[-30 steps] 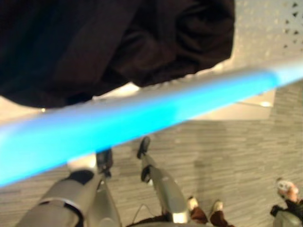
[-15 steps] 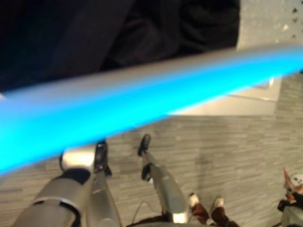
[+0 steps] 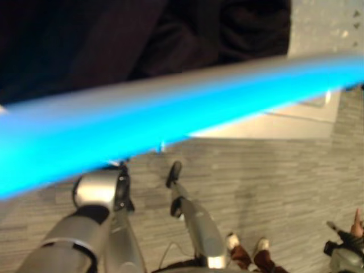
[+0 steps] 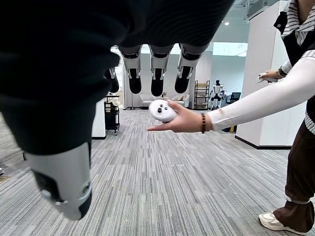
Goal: Grab the laundry basket,head to the washer,open it,put in the laundry and shut it.
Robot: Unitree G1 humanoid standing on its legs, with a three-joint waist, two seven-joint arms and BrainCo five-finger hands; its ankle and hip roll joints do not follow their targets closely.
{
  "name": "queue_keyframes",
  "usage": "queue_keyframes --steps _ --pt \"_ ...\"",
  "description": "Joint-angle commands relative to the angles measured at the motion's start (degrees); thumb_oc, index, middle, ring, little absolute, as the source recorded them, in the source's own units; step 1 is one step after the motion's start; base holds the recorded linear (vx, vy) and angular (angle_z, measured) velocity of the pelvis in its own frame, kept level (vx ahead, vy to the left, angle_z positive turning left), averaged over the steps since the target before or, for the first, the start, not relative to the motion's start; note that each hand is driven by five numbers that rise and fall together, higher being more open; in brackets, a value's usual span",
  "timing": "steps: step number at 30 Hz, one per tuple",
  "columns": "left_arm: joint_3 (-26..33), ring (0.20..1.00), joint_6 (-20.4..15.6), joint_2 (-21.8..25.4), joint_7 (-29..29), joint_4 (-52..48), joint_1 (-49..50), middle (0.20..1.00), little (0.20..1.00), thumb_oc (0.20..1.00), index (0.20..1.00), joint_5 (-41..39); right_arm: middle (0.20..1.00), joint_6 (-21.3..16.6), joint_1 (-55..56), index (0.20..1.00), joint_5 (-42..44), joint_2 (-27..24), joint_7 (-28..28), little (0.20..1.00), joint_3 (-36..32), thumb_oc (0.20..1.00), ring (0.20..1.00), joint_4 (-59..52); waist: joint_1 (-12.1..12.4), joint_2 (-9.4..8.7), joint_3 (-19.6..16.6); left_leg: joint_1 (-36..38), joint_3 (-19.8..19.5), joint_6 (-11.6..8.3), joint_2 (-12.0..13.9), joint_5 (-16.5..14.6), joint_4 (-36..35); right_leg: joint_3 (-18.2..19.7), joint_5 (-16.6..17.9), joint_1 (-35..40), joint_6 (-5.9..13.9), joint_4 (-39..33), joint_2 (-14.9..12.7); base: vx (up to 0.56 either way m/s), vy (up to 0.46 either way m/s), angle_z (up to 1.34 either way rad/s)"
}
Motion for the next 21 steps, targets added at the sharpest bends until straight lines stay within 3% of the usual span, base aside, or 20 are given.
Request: queue_keyframes --steps 1,11,12,13,16,19,20,21 --pt "-3.78 1.000 0.00 -0.16 -2.46 -8.57 -14.02 1.000 1.000 1.000 1.000 7.42 1.000 -0.31 1.78 1.000 2.55 -5.56 0.15 1.000 -0.61 1.000 1.000 -5.80 1.10 -1.05 4.27 6.08 -1.29 -4.36 -0.97 -8.64 0.88 1.15 -7.88 7.08 1.88 6.76 0.32 -0.05 -0.035 0.02" --pt "-8.79 1.000 5.48 -2.05 -2.99 -3.44 4.60 1.000 1.000 1.000 1.000 19.53 1.000 -0.55 1.32 1.000 6.80 -3.10 3.13 1.000 -1.23 1.000 1.000 -0.18 3.64 1.46 4.27 10.72 -0.56 -4.87 -0.41 -7.45 0.10 1.07 -10.28 10.03 0.18 8.19 0.75 -0.01 -0.011 0.00" --pt "-10.43 1.000 7.45 -3.96 -4.01 -3.30 13.56 1.000 1.000 1.000 1.000 23.18 1.000 0.33 -0.25 1.000 7.66 0.05 4.45 1.000 0.40 1.000 1.000 0.88 4.92 3.39 4.27 13.10 -0.20 -4.86 -0.19 -6.87 -0.30 0.95 -11.07 11.57 -0.45 8.62 0.82 0.01 -0.011 0.06" --pt "-10.49 1.000 7.48 -3.96 -3.96 -3.49 13.83 1.000 1.000 1.000 1.000 23.24 1.000 0.34 -0.13 1.000 7.66 0.10 4.43 1.000 0.47 1.000 1.000 0.86 4.98 3.32 4.27 13.30 -0.17 -4.89 -0.19 -6.86 -0.37 0.97 -11.10 11.72 -0.47 8.62 0.83 0.01 0.001 0.04" --pt "-12.28 1.000 8.93 -5.71 -5.70 -2.71 25.23 1.000 1.000 1.000 1.000 26.99 1.000 1.52 -1.14 1.000 8.65 4.96 6.28 1.000 2.04 1.000 1.000 1.10 6.38 6.33 3.71 17.35 0.61 -4.76 -0.08 -6.26 -1.27 0.98 -12.01 14.31 -1.13 9.26 0.58 0.02 0.016 0.01" --pt "-12.60 1.000 9.29 -6.03 -6.06 -2.87 28.35 1.000 1.000 1.000 1.000 27.59 1.000 1.67 -0.65 1.000 8.83 5.91 6.77 1.000 2.18 1.000 1.000 1.11 6.61 6.93 3.11 18.49 0.82 -4.81 -0.07 -6.09 -1.69 1.08 -12.19 15.05 -1.21 9.27 0.55 0.04 0.017 0.08" --pt "-14.14 1.000 10.14 -6.11 -6.83 -3.79 36.34 1.000 1.000 1.000 1.000 30.82 1.000 2.20 -0.80 1.000 9.00 8.65 8.12 1.000 3.88 1.000 1.000 1.28 7.53 9.09 1.19 21.27 1.43 -5.00 0.17 -5.42 -2.79 0.96 -12.31 17.01 -1.35 9.07 0.30 0.06 0.006 0.06" --pt "-14.19 1.000 10.15 -6.10 -6.80 -3.89 36.51 1.000 1.000 1.000 1.000 30.84 1.000 2.21 -0.68 1.000 9.01 8.68 8.12 1.000 3.90 1.000 1.000 1.23 7.57 9.06 1.15 21.39 1.46 -5.01 0.16 -5.40 -2.87 0.98 -12.30 17.10 -1.35 9.03 0.31 0.09 0.009 -0.04"
